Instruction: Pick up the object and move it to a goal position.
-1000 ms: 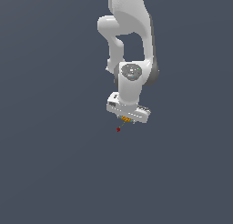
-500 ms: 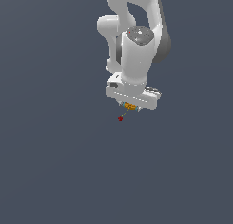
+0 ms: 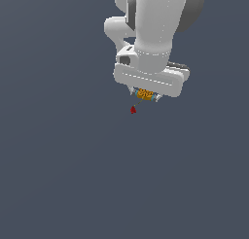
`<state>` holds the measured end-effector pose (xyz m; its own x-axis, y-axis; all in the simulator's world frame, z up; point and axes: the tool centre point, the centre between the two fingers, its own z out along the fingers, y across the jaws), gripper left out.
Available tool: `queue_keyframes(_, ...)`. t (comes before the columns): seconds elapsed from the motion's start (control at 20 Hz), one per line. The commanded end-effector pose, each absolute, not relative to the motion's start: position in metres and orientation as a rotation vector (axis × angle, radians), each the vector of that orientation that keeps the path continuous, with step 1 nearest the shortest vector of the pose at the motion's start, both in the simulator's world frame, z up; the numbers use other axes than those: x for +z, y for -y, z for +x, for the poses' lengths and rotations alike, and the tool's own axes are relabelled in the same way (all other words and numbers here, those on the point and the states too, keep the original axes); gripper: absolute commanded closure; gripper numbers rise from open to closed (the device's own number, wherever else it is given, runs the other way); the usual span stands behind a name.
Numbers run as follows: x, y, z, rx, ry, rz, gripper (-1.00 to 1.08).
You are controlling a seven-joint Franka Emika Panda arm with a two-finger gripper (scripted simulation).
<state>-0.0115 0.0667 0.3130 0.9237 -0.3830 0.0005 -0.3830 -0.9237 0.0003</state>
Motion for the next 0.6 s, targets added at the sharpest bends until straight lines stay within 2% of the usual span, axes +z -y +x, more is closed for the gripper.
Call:
queue_keyframes(0.0,0.34,-0.069,-0.009,0.0,0.614,3.081,1.08)
queue_keyframes(0.55,0.435,-0.077,0.002,0.0,0.614,3.081,1.08)
